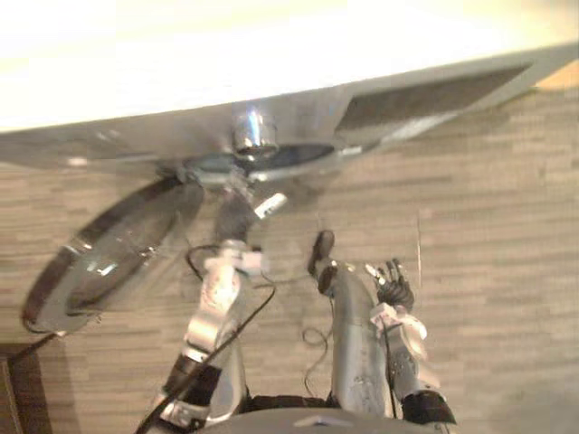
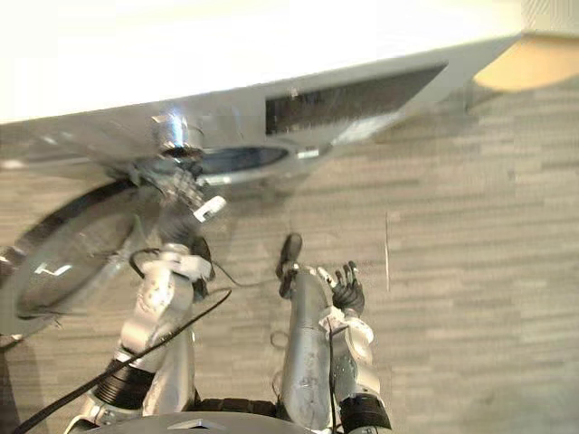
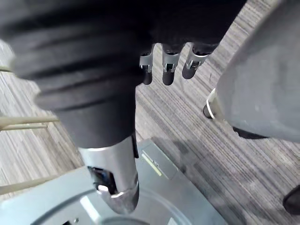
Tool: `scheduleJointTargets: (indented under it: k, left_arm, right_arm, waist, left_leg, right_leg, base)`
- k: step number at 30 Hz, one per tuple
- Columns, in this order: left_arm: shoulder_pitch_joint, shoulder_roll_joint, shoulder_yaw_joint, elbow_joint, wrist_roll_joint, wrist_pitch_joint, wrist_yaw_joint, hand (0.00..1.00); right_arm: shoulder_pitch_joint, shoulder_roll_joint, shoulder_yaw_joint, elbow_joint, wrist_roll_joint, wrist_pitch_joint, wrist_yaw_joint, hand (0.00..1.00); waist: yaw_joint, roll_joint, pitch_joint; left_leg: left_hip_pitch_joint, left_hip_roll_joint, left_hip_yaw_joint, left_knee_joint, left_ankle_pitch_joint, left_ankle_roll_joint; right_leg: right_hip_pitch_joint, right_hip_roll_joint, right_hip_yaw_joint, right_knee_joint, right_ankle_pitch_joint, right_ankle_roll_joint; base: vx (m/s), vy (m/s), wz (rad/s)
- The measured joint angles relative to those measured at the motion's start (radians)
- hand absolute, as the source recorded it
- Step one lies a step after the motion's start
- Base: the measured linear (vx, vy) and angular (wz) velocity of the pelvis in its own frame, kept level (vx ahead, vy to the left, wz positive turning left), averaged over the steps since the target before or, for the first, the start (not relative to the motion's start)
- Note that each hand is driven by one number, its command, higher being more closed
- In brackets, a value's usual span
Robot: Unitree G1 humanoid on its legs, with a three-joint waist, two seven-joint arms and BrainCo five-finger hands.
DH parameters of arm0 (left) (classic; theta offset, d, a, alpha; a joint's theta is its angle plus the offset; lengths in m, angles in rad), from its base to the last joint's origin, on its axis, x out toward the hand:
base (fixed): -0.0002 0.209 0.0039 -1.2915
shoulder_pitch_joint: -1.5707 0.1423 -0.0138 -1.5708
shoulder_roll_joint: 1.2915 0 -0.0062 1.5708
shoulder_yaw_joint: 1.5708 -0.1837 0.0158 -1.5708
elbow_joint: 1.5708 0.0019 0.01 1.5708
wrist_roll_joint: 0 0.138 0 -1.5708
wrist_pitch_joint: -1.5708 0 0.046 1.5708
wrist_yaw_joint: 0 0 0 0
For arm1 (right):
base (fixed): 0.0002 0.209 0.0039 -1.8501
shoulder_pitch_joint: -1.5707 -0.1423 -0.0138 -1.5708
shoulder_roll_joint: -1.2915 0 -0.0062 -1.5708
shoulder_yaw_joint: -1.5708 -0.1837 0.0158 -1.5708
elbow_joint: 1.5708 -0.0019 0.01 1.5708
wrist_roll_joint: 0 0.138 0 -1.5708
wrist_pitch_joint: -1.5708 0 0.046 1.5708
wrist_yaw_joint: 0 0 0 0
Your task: Pick up the laundry basket with both hands and put the clothes into the washing machine.
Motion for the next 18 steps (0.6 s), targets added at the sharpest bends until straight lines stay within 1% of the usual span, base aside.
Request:
scheduleJointTargets:
  k: [2, 4, 5, 6, 7, 8, 10, 11, 12, 14, 15, 17, 18]
  left_arm:
    - [0.001, -0.011, 0.025, 0.162, 0.014, 0.014, -0.038, 0.0]
    - [0.001, -0.03, 0.11, 0.445, 0.086, 0.06, -0.092, 0.0]
    - [0.001, -0.031, 0.157, 0.552, 0.133, 0.077, -0.101, 0.0]
    - [0.002, -0.033, 0.202, 0.624, 0.156, 0.086, -0.105, 0.0]
    - [0.017, -0.039, 0.368, 0.798, 0.215, 0.111, -0.099, 0.0]
    - [0.021, -0.038, 0.42, 0.839, 0.231, 0.119, -0.091, 0.0]
    - [0.071, -0.018, 0.565, 0.953, 0.275, 0.136, -0.089, 0.0]
    - [0.089, -0.015, 0.602, 0.974, 0.285, 0.141, -0.09, 0.0]
    - [0.126, -0.004, 0.677, 1.008, 0.296, 0.154, -0.09, 0.0]
    - [0.177, 0.002, 0.749, 1.032, 0.335, 0.177, -0.095, 0.0]
    - [0.195, 0.001, 0.784, 1.033, 0.349, 0.178, -0.098, 0.0]
    - [0.212, 0.0, 0.814, 1.045, 0.359, 0.177, -0.108, 0.0]
    - [0.211, -0.001, 0.818, 1.048, 0.357, 0.177, -0.113, 0.0]
  right_arm:
    - [0.006, 0.0, -0.002, 0.077, -0.002, 0.017, 0.004, 0.0]
    - [0.021, 0.007, -0.017, 0.197, -0.043, 0.044, 0.024, 0.0]
    - [0.031, 0.007, -0.032, 0.234, -0.064, 0.058, 0.032, 0.0]
    - [0.035, 0.006, -0.041, 0.257, -0.078, 0.062, 0.038, 0.0]
    - [0.052, 0.007, -0.078, 0.327, -0.117, 0.084, 0.042, 0.0]
    - [0.058, 0.008, -0.093, 0.349, -0.125, 0.091, 0.044, 0.0]
    - [0.085, 0.016, -0.152, 0.425, -0.161, 0.11, 0.046, 0.0]
    - [0.092, 0.018, -0.171, 0.441, -0.167, 0.115, 0.048, 0.0]
    - [0.105, 0.021, -0.221, 0.468, -0.18, 0.123, 0.058, 0.0]
    - [0.109, 0.029, -0.273, 0.5, -0.198, 0.139, 0.073, 0.0]
    - [0.111, 0.031, -0.306, 0.521, -0.197, 0.144, 0.08, 0.0]
    - [0.112, 0.042, -0.347, 0.541, -0.198, 0.146, 0.082, 0.0]
    - [0.11, 0.042, -0.349, 0.547, -0.199, 0.146, 0.083, 0.0]
  waist:
    - [0.0, 0.002, -0.046]
    - [-0.006, 0.001, -0.116]
    - [-0.01, 0.001, -0.142]
    - [-0.015, 0.003, -0.161]
    - [-0.022, 0.007, -0.222]
    - [-0.024, 0.009, -0.238]
    - [-0.024, 0.013, -0.296]
    - [-0.025, 0.015, -0.31]
    - [-0.025, 0.016, -0.341]
    - [-0.024, 0.018, -0.371]
    - [-0.023, 0.018, -0.387]
    - [-0.019, 0.017, -0.406]
    - [-0.019, 0.016, -0.407]
  left_leg:
    - [0.081, -0.009, 0.013, -0.043, 0.001, 0.0]
    - [0.216, -0.02, 0.032, -0.119, 0.01, -0.006]
    - [0.262, -0.024, 0.038, -0.155, 0.013, -0.009]
    - [0.289, -0.024, 0.045, -0.177, 0.018, -0.012]
    - [0.369, -0.024, 0.053, -0.252, 0.036, -0.018]
    - [0.394, -0.024, 0.057, -0.275, 0.041, -0.021]
    - [0.473, -0.023, 0.077, -0.344, 0.053, -0.03]
    - [0.492, -0.023, 0.081, -0.357, 0.054, -0.032]
    - [0.53, -0.021, 0.097, -0.379, 0.056, -0.036]
    - [0.584, -0.02, 0.118, -0.402, 0.053, -0.042]
    - [0.603, -0.019, 0.12, -0.404, 0.049, -0.046]
    - [0.619, -0.017, 0.105, -0.403, 0.043, -0.051]
    - [0.62, -0.017, 0.099, -0.402, 0.043, -0.051]
  right_leg:
    - [0.073, 0.001, 0.002, -0.033, 0.001, 0.002]
    - [0.195, 0.006, -0.002, -0.094, 0.004, 0.009]
    - [0.237, 0.009, -0.007, -0.122, 0.005, 0.013]
    - [0.265, 0.013, -0.012, -0.146, 0.008, 0.017]
    - [0.349, 0.034, -0.019, -0.231, 0.026, 0.031]
    - [0.375, 0.04, -0.021, -0.259, 0.033, 0.032]
    - [0.452, 0.059, -0.019, -0.338, 0.052, 0.035]
    - [0.472, 0.064, -0.018, -0.357, 0.058, 0.037]
    - [0.509, 0.073, -0.012, -0.396, 0.071, 0.038]
    - [0.557, 0.083, 0.007, -0.431, 0.082, 0.037]
    - [0.583, 0.087, 0.006, -0.449, 0.084, 0.039]
    - [0.628, 0.093, -0.006, -0.486, 0.099, 0.041]
    - [0.64, 0.094, -0.017, -0.498, 0.103, 0.041]
  base:
    - [0.14, 0.006, -0.08]
    - [0.21, 0.011, -0.08]
    - [0.14, 0.004, -0.03]
    - [0.19, -0.002, -0.03]
    - [0.16, 0.0, -0.03]
    - [0.19, 0.008, -0.09]
    - [0.11, 0.019, -0.13]
    - [0.15, 0.024, -0.19]
    - [0.14, 0.026, -0.2]
    - [0.16, 0.051, -0.24]
    - [0.13, 0.049, -0.11]
    - [0.08, 0.021, 0.1]
    - [0.04, 0.01, 0.29]
